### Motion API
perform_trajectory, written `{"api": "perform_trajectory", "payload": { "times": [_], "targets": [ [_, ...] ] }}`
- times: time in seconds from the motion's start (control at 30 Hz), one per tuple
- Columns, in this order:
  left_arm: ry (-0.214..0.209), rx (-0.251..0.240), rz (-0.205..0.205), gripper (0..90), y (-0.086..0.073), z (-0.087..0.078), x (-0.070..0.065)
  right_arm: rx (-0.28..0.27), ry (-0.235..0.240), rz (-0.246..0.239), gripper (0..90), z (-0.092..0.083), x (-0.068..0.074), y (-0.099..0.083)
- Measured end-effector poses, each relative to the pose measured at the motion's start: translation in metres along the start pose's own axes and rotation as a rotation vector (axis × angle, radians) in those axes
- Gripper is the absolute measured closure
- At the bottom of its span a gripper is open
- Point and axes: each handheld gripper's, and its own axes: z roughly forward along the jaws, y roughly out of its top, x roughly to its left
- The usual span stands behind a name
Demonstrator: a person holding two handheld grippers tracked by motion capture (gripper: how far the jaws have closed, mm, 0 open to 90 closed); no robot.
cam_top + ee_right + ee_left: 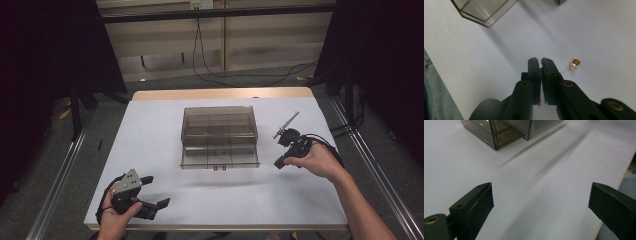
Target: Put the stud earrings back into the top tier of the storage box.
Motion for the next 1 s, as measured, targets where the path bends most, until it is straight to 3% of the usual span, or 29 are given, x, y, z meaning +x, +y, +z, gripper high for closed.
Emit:
{"api": "perform_trajectory", "payload": {
  "times": [0.3,0.6,1.0],
  "targets": [
    [0.001,0.0,0.007,5.9,0.0,-0.001,0.0,-0.058,0.021,-0.017,87.0,-0.014,0.005,0.002],
    [-0.004,-0.002,0.012,5.8,0.001,-0.001,-0.001,-0.121,0.006,-0.032,87.1,-0.037,0.011,0.009],
    [-0.001,-0.001,0.009,5.9,0.001,-0.001,0.0,-0.152,-0.006,-0.118,87.1,-0.054,0.027,0.023]
  ]
}}
